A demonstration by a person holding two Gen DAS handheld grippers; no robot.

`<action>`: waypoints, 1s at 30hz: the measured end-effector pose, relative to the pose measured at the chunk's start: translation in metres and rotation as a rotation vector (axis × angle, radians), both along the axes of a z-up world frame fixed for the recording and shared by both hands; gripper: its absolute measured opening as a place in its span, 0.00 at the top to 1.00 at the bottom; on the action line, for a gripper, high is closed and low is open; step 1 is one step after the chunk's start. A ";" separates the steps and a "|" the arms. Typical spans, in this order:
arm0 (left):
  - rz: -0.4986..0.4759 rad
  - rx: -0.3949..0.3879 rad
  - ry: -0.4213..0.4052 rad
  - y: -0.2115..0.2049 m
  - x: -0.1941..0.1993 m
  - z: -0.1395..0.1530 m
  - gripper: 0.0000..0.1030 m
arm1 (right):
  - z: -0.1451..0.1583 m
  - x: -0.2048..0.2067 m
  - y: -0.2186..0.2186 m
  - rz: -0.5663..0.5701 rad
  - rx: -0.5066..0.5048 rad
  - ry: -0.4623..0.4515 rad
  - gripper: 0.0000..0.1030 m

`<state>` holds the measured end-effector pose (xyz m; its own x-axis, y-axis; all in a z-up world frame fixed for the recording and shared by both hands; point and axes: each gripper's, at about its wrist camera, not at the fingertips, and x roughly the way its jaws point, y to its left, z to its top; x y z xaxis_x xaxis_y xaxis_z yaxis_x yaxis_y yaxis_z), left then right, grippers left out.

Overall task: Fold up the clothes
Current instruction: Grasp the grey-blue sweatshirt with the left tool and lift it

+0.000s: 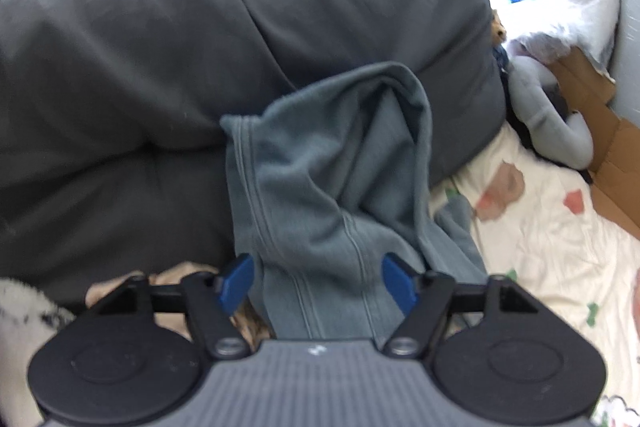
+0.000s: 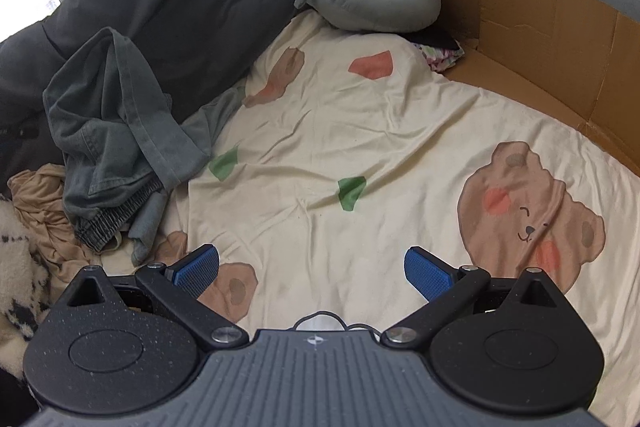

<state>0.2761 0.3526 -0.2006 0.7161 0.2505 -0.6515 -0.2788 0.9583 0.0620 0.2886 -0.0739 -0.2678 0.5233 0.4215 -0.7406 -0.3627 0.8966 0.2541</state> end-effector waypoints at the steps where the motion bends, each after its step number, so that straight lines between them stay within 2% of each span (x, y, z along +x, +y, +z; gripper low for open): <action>1: 0.002 0.002 -0.004 0.003 0.004 -0.001 0.37 | -0.002 0.000 0.000 0.007 0.000 0.003 0.01; 8: 0.011 0.012 -0.007 0.015 0.034 -0.022 0.34 | -0.018 0.006 0.005 0.043 0.003 0.003 0.01; 12: 0.059 0.002 -0.011 0.029 0.050 -0.037 0.22 | -0.028 0.010 0.012 0.058 -0.001 -0.004 0.01; 14: 0.086 -0.023 -0.019 0.038 0.054 -0.047 0.22 | -0.033 0.012 0.016 0.055 -0.004 -0.009 0.01; 17: 0.112 -0.089 -0.049 0.051 0.054 -0.056 0.36 | -0.044 0.014 0.020 0.045 -0.011 -0.006 0.01; 18: 0.110 -0.096 -0.060 0.052 0.053 -0.058 0.54 | -0.047 0.014 0.021 0.043 -0.011 -0.002 0.01; 19: 0.103 -0.102 -0.070 0.053 0.053 -0.059 0.64 | -0.051 0.014 0.022 0.042 -0.012 0.004 0.01; 20: 0.102 -0.097 -0.078 0.051 0.052 -0.060 0.64 | -0.054 0.013 0.022 0.040 -0.013 0.009 0.01; 22: 0.094 -0.086 -0.095 0.045 0.048 -0.059 0.76 | -0.058 0.011 0.022 0.036 -0.005 0.021 0.01; 23: 0.087 -0.088 -0.103 0.042 0.046 -0.059 0.78 | -0.059 0.010 0.021 0.034 -0.001 0.026 0.01; 25: 0.063 -0.100 -0.119 0.036 0.040 -0.057 0.89 | -0.059 0.008 0.019 0.026 0.013 0.021 0.01; 30: 0.004 -0.140 -0.149 0.014 0.024 -0.049 0.90 | -0.055 0.006 0.013 0.008 0.035 0.013 0.01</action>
<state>0.3004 0.3666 -0.2493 0.8062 0.1678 -0.5673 -0.2786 0.9536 -0.1138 0.2943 -0.0609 -0.3227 0.5101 0.4516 -0.7321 -0.3658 0.8842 0.2905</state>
